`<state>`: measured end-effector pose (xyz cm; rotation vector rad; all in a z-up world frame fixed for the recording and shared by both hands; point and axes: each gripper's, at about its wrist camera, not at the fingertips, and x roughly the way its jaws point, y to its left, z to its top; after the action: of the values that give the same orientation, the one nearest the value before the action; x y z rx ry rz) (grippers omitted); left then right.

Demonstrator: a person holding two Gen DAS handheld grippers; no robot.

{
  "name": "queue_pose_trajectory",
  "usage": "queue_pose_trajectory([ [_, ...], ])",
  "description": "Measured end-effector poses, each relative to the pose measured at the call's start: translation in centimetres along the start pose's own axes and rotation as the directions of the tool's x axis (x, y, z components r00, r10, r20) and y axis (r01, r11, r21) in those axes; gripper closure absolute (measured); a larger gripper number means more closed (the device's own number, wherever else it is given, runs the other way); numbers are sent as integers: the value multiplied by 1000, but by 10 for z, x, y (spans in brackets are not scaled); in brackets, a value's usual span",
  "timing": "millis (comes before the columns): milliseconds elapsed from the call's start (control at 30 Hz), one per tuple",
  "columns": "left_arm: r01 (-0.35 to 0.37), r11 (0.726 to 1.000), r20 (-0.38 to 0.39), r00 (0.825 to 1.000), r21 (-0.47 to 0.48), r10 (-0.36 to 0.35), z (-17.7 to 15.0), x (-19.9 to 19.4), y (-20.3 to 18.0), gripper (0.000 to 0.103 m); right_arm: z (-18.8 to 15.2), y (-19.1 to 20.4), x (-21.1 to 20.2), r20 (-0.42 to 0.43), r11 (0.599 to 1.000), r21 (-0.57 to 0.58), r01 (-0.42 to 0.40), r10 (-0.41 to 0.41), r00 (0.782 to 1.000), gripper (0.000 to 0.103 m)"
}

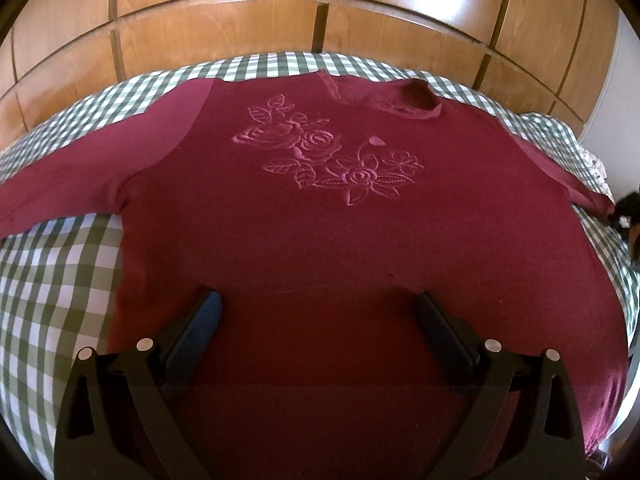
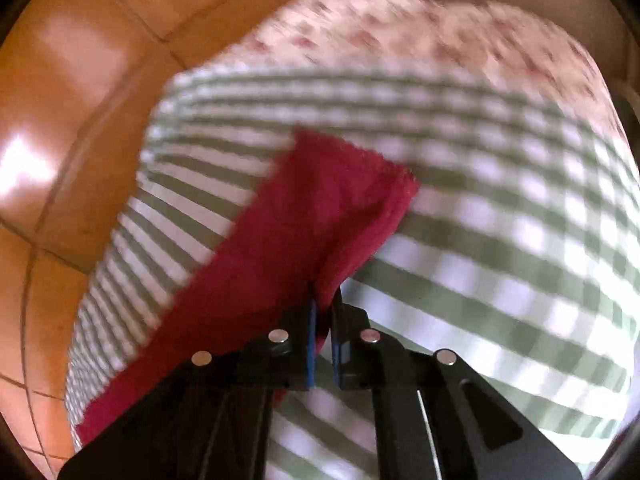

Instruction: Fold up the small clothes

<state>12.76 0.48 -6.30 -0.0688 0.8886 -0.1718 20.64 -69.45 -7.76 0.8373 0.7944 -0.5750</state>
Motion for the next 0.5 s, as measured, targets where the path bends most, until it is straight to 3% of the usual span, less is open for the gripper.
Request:
queue_pose_trajectory([
  [133,9,1000,2,1000,-4,-9,0,-1,1,6,-4,17,-20,26,999,-30,-21,22,999,98],
  [300,15,1000,9,1000,-10,-15,-1,-3,2,6,-24,88,-74,59,960,-234,-155,173,983,98],
  [433,22,1000,18,1000,-17,-22,-2,-5,2,6,-67,160,-102,-12,880,-360,-311,329,944,98],
  [500,29,999,21,999,-22,-28,-3,-6,2,6,-103,208,-112,-98,814,-400,-422,419,902,98],
])
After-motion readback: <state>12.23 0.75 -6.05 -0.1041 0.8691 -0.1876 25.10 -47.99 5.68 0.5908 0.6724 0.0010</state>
